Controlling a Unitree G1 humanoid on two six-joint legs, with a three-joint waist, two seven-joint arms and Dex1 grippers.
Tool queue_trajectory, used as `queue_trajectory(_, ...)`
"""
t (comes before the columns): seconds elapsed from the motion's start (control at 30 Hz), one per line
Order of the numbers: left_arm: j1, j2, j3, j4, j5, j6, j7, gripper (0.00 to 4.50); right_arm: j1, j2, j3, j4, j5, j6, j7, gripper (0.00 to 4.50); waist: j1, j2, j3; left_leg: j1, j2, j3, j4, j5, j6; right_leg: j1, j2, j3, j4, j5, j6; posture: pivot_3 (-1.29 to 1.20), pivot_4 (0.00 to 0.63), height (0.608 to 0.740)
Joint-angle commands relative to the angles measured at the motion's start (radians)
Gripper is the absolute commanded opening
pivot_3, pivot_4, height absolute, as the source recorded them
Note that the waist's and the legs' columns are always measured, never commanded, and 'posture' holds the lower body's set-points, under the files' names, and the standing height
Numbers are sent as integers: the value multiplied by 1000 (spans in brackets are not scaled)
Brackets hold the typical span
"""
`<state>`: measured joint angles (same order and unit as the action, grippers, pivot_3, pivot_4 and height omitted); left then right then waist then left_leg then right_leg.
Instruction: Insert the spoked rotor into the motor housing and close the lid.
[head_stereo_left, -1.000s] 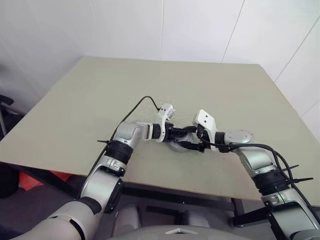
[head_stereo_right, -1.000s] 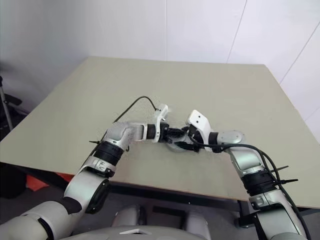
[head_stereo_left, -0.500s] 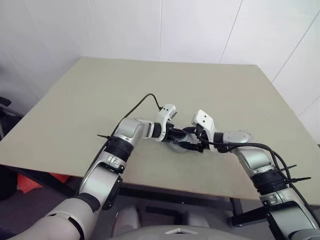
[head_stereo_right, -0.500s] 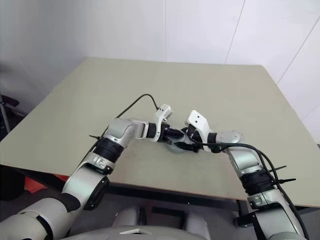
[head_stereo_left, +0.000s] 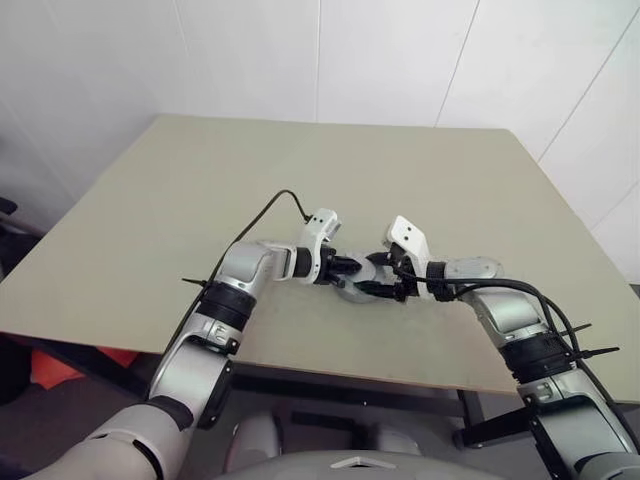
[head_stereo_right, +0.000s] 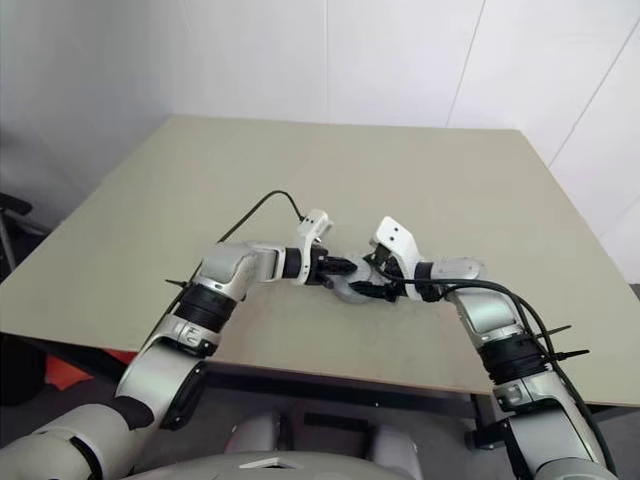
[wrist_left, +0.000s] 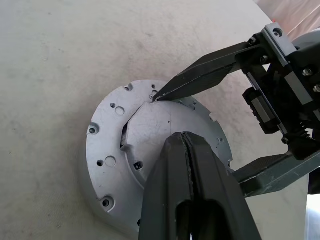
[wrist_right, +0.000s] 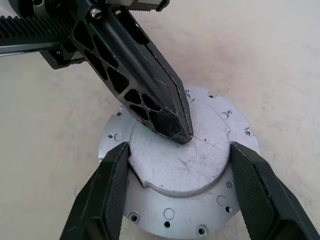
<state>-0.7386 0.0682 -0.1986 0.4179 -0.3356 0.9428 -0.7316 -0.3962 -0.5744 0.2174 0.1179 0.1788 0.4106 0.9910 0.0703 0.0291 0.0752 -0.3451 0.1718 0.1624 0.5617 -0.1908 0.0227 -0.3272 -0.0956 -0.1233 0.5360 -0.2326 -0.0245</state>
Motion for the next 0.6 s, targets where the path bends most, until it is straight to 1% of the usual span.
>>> queue_trajectory(0.03,1,-4,-14,67,29,14,26,0,0,-51,-27,-65,1,1,25,4362,2,-6,2,0,-2,3,-2,0,0,-1,0,8,6,0,0,0,0,740)
queue_trajectory(0.07,-3,-5,-13,71,30,13,25,0,5,-66,-28,-90,-5,-13,29,4471,5,-11,4,3,-4,10,-5,0,0,-9,0,17,14,0,0,0,0,740)
queue_trajectory(0.1,-8,-7,-13,76,31,10,23,0,7,-81,-32,-118,0,-16,39,4471,11,-12,5,7,-8,12,-7,0,0,-13,-3,17,14,-1,1,0,0,740)
queue_trajectory(0.13,-10,-7,-13,80,33,8,21,0,8,-92,-35,-135,5,-16,45,4471,19,-11,5,7,-10,12,-9,-4,-2,-15,-9,14,13,-1,2,0,0,740)
queue_trajectory(0.17,-11,-7,-14,83,34,6,20,0,9,-97,-37,-146,10,-13,49,4471,23,-10,4,5,-11,10,-9,-4,-2,-16,-12,10,13,-1,2,0,0,740)
queue_trajectory(0.23,-18,-9,-14,93,35,3,17,0,7,-150,-65,-204,21,-22,77,4471,24,-6,1,-7,-10,7,-10,2,-5,-23,-12,8,14,-1,2,0,0,740)
queue_trajectory(0.27,-20,-10,-14,96,35,2,16,0,5,-173,-81,-228,28,-19,89,4471,24,-7,0,-8,-9,7,-9,7,0,-26,-11,8,14,1,3,0,0,740)
queue_trajectory(0.33,-23,-13,-15,99,36,1,13,0,-7,-211,-110,-250,40,19,93,4471,26,-10,-2,-7,-10,10,-6,7,6,-27,-12,12,16,3,4,0,0,740)
queue_trajectory(0.37,-24,-14,-16,100,37,0,13,0,-18,-223,-125,-247,44,50,84,4471,27,-11,-3,-7,-11,11,-3,4,11,-27,-12,15,19,8,-2,0,0,740)
queue_trajectory(0.4,-26,-15,-16,104,37,-2,12,0,-37,-235,-139,-232,50,90,74,4471,27,-12,-4,-7,-11,12,-1,1,13,-27,-12,18,21,8,-2,0,0,740)
queue_trajectory(0.43,-28,-16,-15,107,37,-4,11,0,-52,-244,-151,-217,59,126,71,4471,27,-14,-4,-7,-12,13,0,-1,14,-27,-12,21,24,9,-2,0,0,740)
queue_trajectory(0.53,-33,-18,-14,117,37,-9,9,0,-114,-253,-192,-117,93,279,53,4471,29,-16,-4,-5,-19,12,4,-5,15,-35,-12,40,47,9,-1,0,0,740)
queue_trajectory(0.6,-35,-19,-11,122,36,-11,7,0,-136,-254,-198,-73,94,333,37,4471,33,-14,-5,-4,-20,11,4,-7,14,-36,-11,43,55,9,-1,0,0,740)
